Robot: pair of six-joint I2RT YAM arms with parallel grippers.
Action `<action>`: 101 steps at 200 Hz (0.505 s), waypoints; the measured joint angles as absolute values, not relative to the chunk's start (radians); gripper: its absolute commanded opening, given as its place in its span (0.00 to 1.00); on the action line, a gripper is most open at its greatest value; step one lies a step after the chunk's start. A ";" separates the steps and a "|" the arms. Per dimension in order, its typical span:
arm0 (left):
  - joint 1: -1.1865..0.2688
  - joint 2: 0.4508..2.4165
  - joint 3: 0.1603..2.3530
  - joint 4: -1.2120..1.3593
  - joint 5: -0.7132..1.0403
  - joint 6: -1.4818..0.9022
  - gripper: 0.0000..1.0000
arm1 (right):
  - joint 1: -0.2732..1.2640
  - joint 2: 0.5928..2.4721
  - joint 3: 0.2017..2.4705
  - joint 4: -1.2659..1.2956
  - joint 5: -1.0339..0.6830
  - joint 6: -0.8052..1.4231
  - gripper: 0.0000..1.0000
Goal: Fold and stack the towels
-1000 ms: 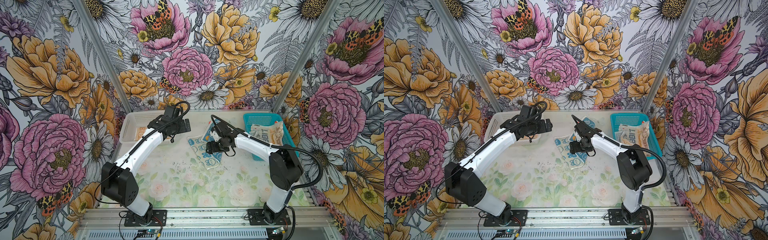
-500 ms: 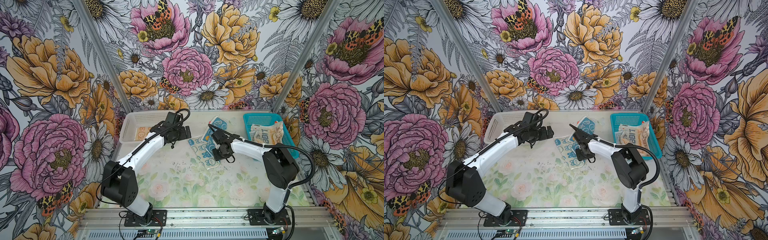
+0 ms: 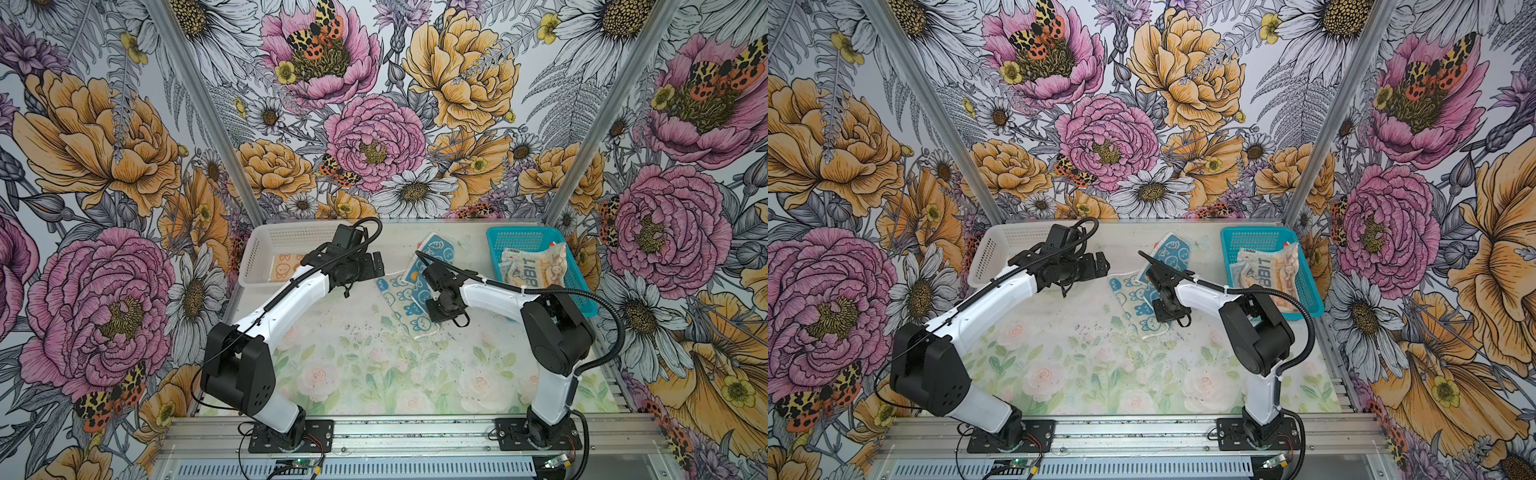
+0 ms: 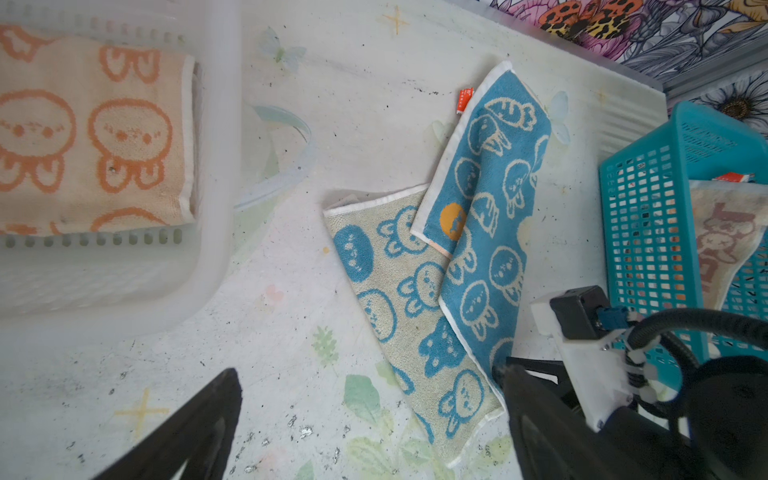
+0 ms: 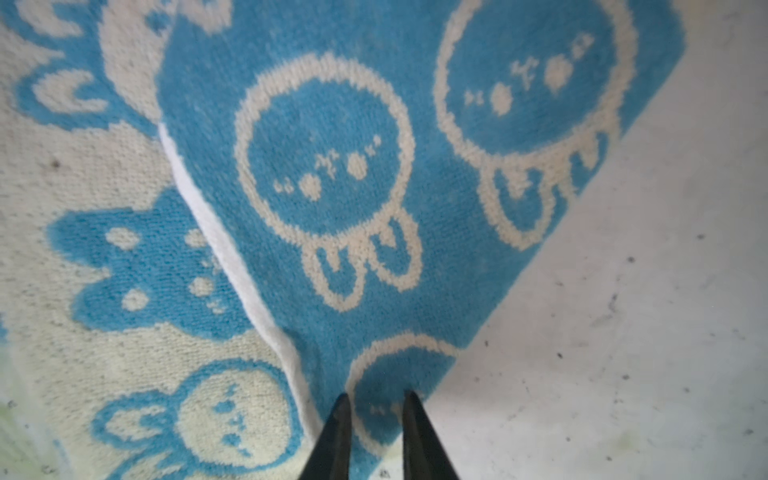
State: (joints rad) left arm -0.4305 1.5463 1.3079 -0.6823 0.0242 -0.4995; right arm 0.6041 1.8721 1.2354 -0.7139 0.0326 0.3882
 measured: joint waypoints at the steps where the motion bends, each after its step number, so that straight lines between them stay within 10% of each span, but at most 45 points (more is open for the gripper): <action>1: -0.430 1.546 1.308 -0.682 0.024 -0.500 0.99 | 0.604 1.872 1.235 -0.714 0.033 0.390 0.32; 101: -0.437 1.546 1.307 -0.682 0.024 -0.500 0.99 | 0.656 1.863 1.207 -0.714 0.030 0.403 0.36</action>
